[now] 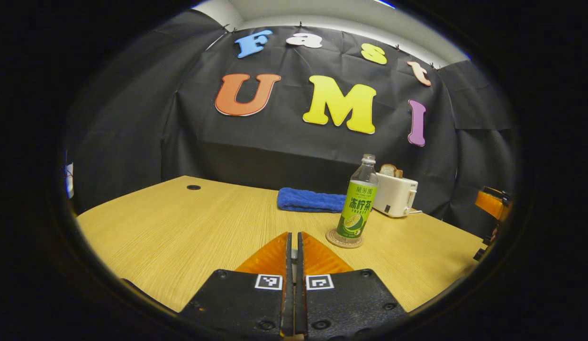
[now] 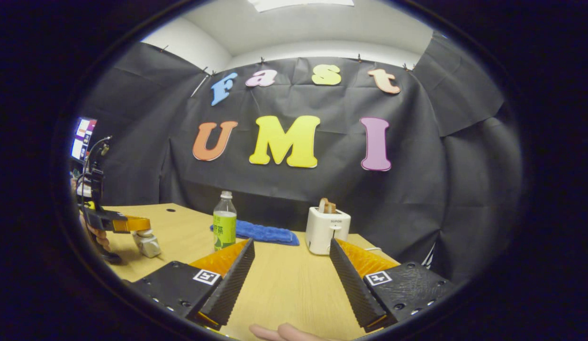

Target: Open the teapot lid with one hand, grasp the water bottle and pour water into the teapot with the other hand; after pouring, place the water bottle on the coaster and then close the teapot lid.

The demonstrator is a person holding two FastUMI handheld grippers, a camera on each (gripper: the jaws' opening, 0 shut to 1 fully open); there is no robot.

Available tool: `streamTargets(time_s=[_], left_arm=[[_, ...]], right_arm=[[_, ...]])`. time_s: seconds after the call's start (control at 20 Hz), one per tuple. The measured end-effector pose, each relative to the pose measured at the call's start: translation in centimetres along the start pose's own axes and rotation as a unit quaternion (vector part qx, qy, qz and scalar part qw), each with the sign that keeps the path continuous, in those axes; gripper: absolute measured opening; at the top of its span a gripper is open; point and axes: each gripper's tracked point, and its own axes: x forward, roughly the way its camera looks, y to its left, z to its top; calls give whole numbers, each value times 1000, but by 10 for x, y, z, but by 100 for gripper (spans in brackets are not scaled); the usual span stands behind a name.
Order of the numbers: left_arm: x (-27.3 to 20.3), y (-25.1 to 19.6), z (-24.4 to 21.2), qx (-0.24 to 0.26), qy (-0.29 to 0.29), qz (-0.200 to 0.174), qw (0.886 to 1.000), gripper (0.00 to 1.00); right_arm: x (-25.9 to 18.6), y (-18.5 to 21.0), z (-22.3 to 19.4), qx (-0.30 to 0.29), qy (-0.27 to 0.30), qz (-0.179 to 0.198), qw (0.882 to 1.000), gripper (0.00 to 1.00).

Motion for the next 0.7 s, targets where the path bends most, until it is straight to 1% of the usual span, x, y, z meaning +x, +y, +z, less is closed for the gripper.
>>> streamTargets(time_s=[0.05, 0.1, 0.4, 0.45, 0.5, 0.55, 0.6, 0.65, 0.7], left_arm=[[2, 0, -1, 12, 3, 6, 1000, 4], [5, 5, -14, 19, 23, 15, 999, 4], [4, 6, -13, 23, 23, 26, 999, 4], [3, 5, -13, 24, 25, 27, 999, 4], [3, 5, -13, 27, 27, 27, 999, 5], [3, 2, -14, 29, 29, 26, 999, 7], [2, 1, -13, 32, 31, 30, 999, 12], [2, 7, -12, 39, 34, 50, 997, 25], [2, 13, -10, 47, 38, 73, 996, 31]], right_arm=[[1, 0, -1, 1, 2, -1, 1000, 95], [2, 1, -4, 2, 3, 0, 1000, 95], [0, 6, -3, -1, -3, 8, 1000, 95], [2, 5, -5, -1, -2, 8, 1000, 97], [3, 6, -8, 0, 1, 8, 1000, 95], [4, 7, -10, 2, 5, 9, 1000, 95], [5, 7, -13, 3, 8, 10, 1000, 95], [7, 7, -14, 4, 11, 10, 1000, 95], [8, 7, -16, 4, 13, 9, 1000, 95]])
